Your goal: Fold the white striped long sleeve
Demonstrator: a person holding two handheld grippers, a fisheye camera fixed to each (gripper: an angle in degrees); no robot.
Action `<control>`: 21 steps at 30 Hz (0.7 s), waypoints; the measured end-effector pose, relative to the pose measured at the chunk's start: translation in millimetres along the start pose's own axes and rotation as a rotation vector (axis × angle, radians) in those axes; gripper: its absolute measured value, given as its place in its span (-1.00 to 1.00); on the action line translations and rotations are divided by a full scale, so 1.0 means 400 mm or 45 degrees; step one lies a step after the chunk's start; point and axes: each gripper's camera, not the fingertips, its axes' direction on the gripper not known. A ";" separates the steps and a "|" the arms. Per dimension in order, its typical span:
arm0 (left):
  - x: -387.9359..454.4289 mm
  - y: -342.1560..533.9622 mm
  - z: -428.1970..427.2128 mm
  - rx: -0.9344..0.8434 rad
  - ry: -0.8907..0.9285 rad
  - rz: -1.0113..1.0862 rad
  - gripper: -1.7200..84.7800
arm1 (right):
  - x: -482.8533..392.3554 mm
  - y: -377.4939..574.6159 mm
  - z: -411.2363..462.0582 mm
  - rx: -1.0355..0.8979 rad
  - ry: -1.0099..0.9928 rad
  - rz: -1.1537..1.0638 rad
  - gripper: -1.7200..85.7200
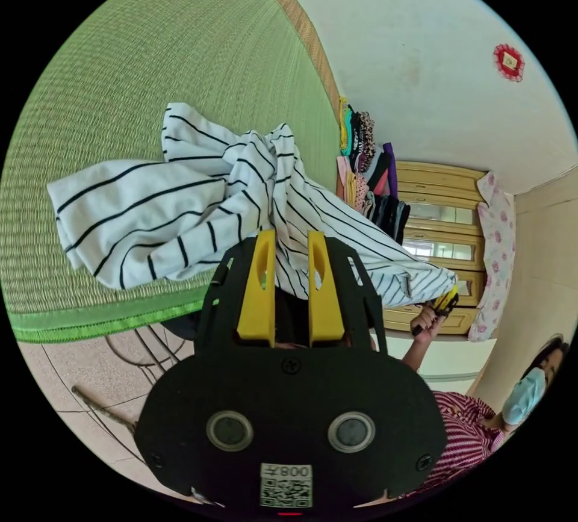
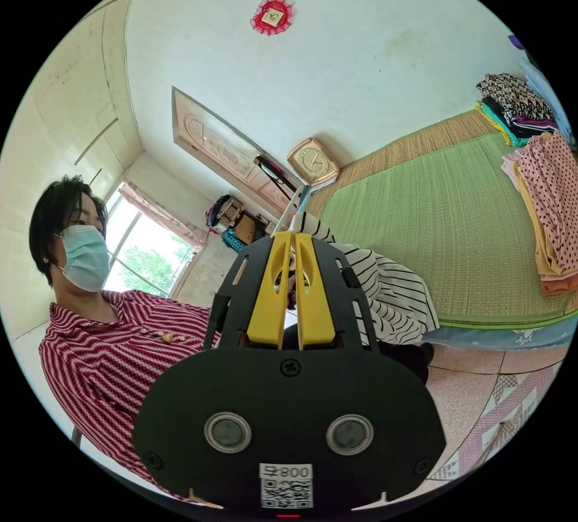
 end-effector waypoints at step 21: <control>-0.053 0.258 -0.371 0.531 0.420 0.560 -0.95 | -0.029 -0.058 -0.107 0.161 0.028 -0.131 -0.95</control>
